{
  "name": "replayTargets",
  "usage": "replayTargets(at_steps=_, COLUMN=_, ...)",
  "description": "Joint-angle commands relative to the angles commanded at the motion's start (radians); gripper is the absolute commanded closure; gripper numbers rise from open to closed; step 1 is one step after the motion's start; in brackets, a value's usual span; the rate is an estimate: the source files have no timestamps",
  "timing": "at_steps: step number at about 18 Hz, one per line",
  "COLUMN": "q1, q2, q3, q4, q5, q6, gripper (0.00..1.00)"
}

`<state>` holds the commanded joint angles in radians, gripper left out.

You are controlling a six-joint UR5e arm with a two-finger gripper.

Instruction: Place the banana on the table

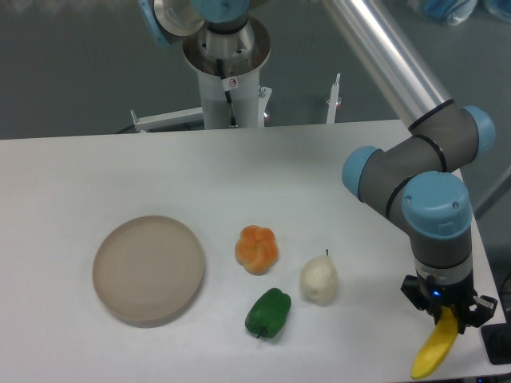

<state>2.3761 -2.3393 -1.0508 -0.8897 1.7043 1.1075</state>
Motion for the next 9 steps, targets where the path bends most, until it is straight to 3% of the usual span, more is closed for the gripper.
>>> replayTargets(at_steps=9, q1=0.000, q2=0.002, q3=-0.006, q4=0.000, q5=0.000, q6=0.000, gripper=0.66)
